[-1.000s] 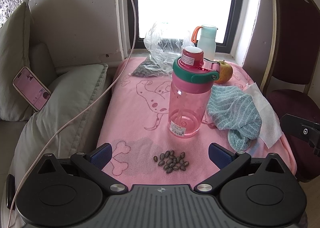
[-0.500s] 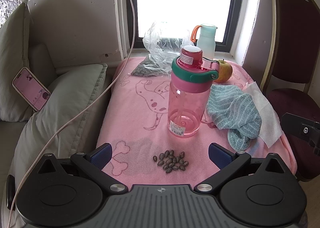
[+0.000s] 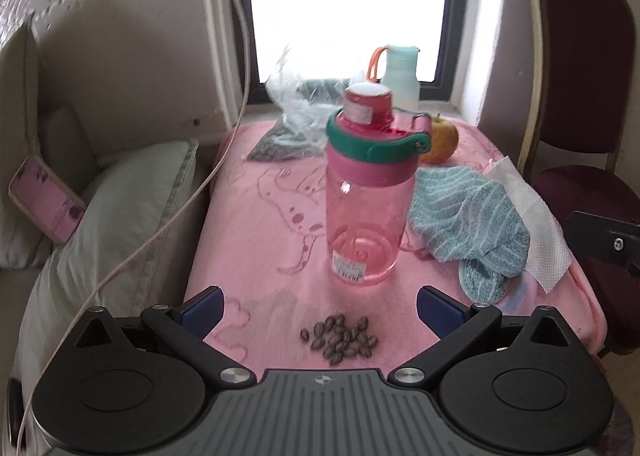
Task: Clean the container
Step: 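Grasp the pink bottle with the left gripper while the right gripper grasps the teal towel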
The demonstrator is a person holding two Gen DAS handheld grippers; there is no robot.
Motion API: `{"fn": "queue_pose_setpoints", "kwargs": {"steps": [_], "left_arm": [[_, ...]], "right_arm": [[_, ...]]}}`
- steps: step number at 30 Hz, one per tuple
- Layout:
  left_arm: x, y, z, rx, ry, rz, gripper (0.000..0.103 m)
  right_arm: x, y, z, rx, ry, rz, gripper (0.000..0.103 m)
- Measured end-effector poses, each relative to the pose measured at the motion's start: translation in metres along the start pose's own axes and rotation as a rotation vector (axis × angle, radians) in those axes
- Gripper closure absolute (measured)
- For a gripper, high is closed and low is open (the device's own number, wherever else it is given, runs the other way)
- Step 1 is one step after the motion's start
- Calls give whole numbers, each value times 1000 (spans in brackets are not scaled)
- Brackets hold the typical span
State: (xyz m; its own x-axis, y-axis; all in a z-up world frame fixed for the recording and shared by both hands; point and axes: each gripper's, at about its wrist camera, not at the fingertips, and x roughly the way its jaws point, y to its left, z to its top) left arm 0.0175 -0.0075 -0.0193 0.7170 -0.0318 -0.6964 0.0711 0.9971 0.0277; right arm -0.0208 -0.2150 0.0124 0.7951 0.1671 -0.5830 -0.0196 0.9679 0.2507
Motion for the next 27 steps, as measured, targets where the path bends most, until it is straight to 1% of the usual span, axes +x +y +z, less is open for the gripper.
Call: {"fn": "queue_pose_setpoints", "kwargs": {"steps": [2,4,6,8,10,15,17,19,21,23,25,27], "left_arm": [[8,0,3,-21,8,-50,1],[18,1,6,-76,21,-126,1],[29,-2,8,-99,36,-150,1],[37,-8,12,-84,27,-133,1],[43,-13,18,-76,0,-117,1],[58,-16,36,-125,-56,-149,1],[63,-16,41,-147,-76,-140,1],[68,-17,44,-150,-75,-117,2],[73,-17,46,-142,-67,-106,10],[77,-15,49,-136,-64,-98,15],[81,-12,52,-134,-63,-92,17],[83,-8,53,-135,-63,-112,22]], "right_arm": [[5,-4,0,-1,-14,-5,0],[11,-9,-2,9,-23,-8,0],[19,-16,-4,38,-31,-17,0],[24,-23,-5,71,-37,-19,0],[28,-31,-6,94,-39,-10,0],[37,-48,-8,132,-47,-9,0],[41,-55,-9,162,-43,-12,0],[46,-60,-10,183,-39,-8,0],[51,-62,-12,185,-34,-6,0],[56,-63,-13,183,-28,-7,0],[61,-64,-15,195,-21,-7,0],[67,-65,-16,211,-10,-8,0]]}}
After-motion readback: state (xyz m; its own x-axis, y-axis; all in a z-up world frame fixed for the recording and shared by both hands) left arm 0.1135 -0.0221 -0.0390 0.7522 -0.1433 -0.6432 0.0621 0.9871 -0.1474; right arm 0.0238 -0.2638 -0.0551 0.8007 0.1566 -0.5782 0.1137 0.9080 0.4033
